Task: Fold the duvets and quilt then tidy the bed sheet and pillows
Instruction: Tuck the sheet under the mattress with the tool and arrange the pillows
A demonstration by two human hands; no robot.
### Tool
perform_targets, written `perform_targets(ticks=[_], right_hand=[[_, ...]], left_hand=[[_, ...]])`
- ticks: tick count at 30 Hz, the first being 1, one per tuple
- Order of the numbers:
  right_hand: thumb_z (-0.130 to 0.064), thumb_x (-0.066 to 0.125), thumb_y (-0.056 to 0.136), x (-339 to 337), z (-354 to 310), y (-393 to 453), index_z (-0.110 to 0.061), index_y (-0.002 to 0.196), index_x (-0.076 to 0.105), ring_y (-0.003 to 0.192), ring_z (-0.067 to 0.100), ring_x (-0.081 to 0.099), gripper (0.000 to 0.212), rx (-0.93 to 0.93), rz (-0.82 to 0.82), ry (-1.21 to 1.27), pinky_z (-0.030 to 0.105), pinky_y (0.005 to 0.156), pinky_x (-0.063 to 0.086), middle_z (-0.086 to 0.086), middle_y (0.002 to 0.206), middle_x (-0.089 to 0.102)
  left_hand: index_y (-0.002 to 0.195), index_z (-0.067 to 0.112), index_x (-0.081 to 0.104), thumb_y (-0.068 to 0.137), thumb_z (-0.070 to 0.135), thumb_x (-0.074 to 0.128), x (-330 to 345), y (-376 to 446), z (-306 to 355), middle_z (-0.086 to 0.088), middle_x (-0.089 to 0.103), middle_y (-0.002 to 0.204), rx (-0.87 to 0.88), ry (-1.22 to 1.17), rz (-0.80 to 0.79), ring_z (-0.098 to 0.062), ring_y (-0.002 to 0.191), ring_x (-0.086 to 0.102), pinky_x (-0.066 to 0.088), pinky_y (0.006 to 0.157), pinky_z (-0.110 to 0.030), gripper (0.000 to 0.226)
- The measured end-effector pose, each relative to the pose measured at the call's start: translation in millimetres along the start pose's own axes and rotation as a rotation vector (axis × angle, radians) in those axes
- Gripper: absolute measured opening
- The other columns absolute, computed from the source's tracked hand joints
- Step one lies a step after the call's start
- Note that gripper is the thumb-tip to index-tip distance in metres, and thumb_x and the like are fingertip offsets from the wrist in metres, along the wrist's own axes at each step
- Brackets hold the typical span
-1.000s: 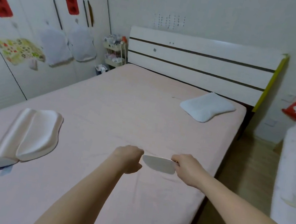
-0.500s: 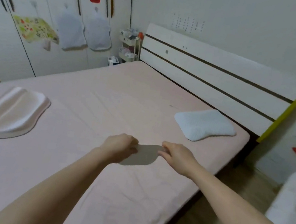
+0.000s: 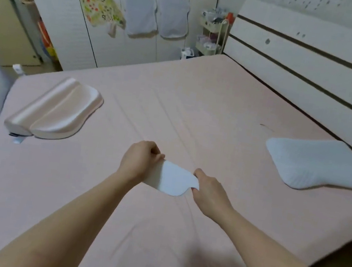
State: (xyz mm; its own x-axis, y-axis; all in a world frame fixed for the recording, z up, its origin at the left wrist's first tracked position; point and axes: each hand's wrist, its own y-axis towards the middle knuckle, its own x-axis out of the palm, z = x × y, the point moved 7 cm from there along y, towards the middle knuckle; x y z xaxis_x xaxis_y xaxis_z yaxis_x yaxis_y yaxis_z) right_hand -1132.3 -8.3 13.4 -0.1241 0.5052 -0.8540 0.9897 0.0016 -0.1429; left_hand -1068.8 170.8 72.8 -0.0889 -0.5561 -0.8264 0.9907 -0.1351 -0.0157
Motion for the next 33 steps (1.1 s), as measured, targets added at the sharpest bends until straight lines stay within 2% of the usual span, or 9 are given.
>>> perform_targets(ticks=[4, 10, 12, 14, 17, 19, 22, 26, 33], right_hand=[[-0.012, 0.034, 0.096, 58.3, 68.2, 100.3, -0.003, 0.106, 0.052, 0.099, 0.037, 0.057, 0.022, 0.164, -0.091, 0.055, 0.035, 0.073, 0.040, 0.021, 0.112, 0.060], [-0.010, 0.037, 0.093, 151.3, 179.3, 251.3, 0.007, 0.112, 0.058, 0.111, 0.037, 0.056, 0.033, 0.112, -0.296, -0.047, 0.034, 0.083, 0.043, 0.026, 0.118, 0.058], [-0.017, 0.030, 0.092, 172.8, 217.6, 294.3, 0.007, 0.117, 0.057, 0.116, 0.037, 0.052, 0.044, 0.147, -0.233, -0.078, 0.035, 0.093, 0.041, 0.025, 0.121, 0.056], [-0.029, 0.017, 0.092, 180.9, 251.5, 337.3, 0.010, 0.133, 0.043, 0.128, 0.037, 0.038, 0.062, 0.219, -0.107, -0.177, 0.041, 0.108, 0.032, 0.026, 0.136, 0.043], [-0.021, 0.039, 0.094, 175.1, 270.7, 373.4, 0.003, 0.150, 0.000, 0.146, 0.035, 0.002, 0.072, 0.344, 0.080, -0.255, 0.045, 0.119, 0.008, 0.024, 0.157, -0.002], [-0.023, 0.044, 0.094, 184.7, 250.1, 393.3, -0.006, 0.151, -0.003, 0.147, 0.030, -0.004, 0.076, 0.074, 0.201, -0.287, 0.042, 0.120, 0.003, 0.018, 0.158, -0.008], [-0.030, 0.030, 0.101, 228.8, 206.5, 410.2, -0.014, 0.153, 0.004, 0.148, 0.018, -0.006, 0.061, -0.379, 0.033, -0.245, 0.033, 0.120, -0.002, 0.006, 0.161, -0.003], [-0.039, 0.023, 0.103, 260.3, 209.5, 428.2, -0.013, 0.153, 0.006, 0.148, 0.017, -0.002, 0.059, -0.356, -0.007, -0.354, 0.033, 0.120, -0.003, 0.005, 0.161, 0.002], [-0.056, -0.003, 0.090, 319.7, 150.6, 347.0, -0.013, 0.153, -0.002, 0.147, 0.017, -0.012, 0.077, -0.437, -0.112, -0.426, 0.036, 0.119, -0.008, 0.004, 0.160, -0.008]], left_hand=[[0.139, 0.009, 0.044, 0.099, 0.042, 0.043, 71.8, 68.1, -38.3, -0.010, 0.042, 0.141, -0.197, -0.070, 0.065, -0.028, 0.131, 0.039, 0.032, 0.104, -0.036, 0.052], [0.111, 0.002, 0.062, 0.104, 0.031, 0.020, 225.2, 170.1, -88.5, -0.012, 0.062, 0.110, -0.237, -0.121, 0.156, -0.033, 0.119, 0.050, 0.036, 0.104, -0.043, 0.052], [0.125, 0.001, 0.058, 0.104, 0.028, 0.017, 273.2, 196.6, -100.1, -0.015, 0.058, 0.129, -0.265, -0.153, 0.198, -0.031, 0.130, 0.044, 0.027, 0.114, -0.041, 0.053], [0.144, 0.003, 0.039, 0.105, 0.028, 0.022, 319.7, 223.2, -114.0, -0.014, 0.036, 0.151, -0.298, -0.056, 0.181, -0.024, 0.144, 0.026, 0.011, 0.120, -0.032, 0.049], [0.153, 0.010, 0.011, 0.102, 0.031, 0.032, 371.3, 251.3, -130.5, -0.011, 0.006, 0.161, -0.279, 0.136, 0.069, -0.027, 0.148, 0.003, 0.006, 0.120, -0.037, 0.059], [0.154, 0.011, 0.005, 0.101, 0.030, 0.034, 392.9, 268.0, -133.3, -0.009, -0.002, 0.161, -0.213, 0.192, 0.050, -0.026, 0.149, -0.003, 0.005, 0.121, -0.040, 0.063], [0.154, 0.013, 0.005, 0.102, 0.033, 0.027, 399.5, 283.1, -146.9, -0.006, -0.002, 0.162, -0.152, 0.274, 0.091, -0.024, 0.149, -0.006, 0.001, 0.121, -0.042, 0.060], [0.154, 0.023, 0.000, 0.099, 0.050, 0.013, 403.3, 269.4, -200.0, 0.001, -0.006, 0.162, -0.227, 0.445, 0.010, -0.025, 0.148, -0.011, -0.008, 0.118, -0.049, 0.063], [0.154, 0.027, -0.003, 0.099, 0.047, 0.006, 350.4, 199.3, -283.4, 0.005, -0.010, 0.161, -0.372, 0.469, 0.035, -0.028, 0.147, -0.013, -0.008, 0.115, -0.057, 0.060]])
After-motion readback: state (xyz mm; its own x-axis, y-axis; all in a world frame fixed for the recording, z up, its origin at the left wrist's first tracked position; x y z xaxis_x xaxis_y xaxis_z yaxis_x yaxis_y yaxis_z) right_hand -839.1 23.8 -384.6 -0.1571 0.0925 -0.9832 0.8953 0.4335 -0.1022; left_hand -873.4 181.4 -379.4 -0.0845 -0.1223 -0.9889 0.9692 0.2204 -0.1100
